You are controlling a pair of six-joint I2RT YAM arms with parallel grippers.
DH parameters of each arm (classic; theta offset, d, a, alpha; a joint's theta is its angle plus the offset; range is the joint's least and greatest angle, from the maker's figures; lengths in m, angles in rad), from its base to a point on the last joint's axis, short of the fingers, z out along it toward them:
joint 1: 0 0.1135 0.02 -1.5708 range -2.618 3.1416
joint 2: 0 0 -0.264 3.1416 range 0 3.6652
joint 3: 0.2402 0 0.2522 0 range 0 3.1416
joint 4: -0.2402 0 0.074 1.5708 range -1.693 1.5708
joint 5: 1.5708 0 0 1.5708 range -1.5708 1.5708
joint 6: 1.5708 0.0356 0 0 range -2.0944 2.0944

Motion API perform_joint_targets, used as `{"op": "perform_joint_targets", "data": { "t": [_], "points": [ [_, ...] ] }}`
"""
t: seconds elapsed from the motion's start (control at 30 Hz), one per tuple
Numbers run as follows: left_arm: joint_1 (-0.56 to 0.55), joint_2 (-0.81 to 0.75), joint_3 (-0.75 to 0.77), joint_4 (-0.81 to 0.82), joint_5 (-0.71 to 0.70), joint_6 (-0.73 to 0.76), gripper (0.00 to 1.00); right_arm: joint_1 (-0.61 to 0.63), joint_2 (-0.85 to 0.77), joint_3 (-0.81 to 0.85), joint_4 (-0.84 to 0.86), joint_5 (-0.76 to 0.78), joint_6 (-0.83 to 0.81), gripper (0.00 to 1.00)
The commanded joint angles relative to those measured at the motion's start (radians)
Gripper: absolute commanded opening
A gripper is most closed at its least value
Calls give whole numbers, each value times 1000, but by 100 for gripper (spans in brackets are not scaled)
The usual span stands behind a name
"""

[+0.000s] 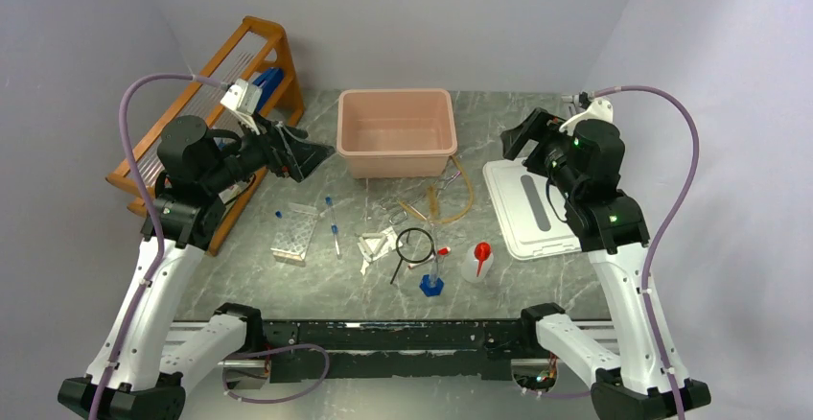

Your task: Organize the chemistry lab equipment

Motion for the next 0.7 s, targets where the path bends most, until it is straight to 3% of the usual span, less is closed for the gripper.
{"op": "perform_joint_targets", "data": {
  "t": [0.0, 0.27, 0.47, 0.67],
  "points": [
    [7, -5, 8, 30, 24, 2, 97, 5, -21, -13, 21, -6, -10, 88],
    [7, -7, -4, 36, 53, -3, 97, 5, -28, -30, 10, -16, -22, 89],
    [-6, -4, -20, 37, 47, -26, 96, 5, 3, -27, -28, -69, -44, 84],
    [-120, 18, -68, 45, 8, -58, 91, 8, 83, -21, -168, -155, -98, 81]
  ]
}}
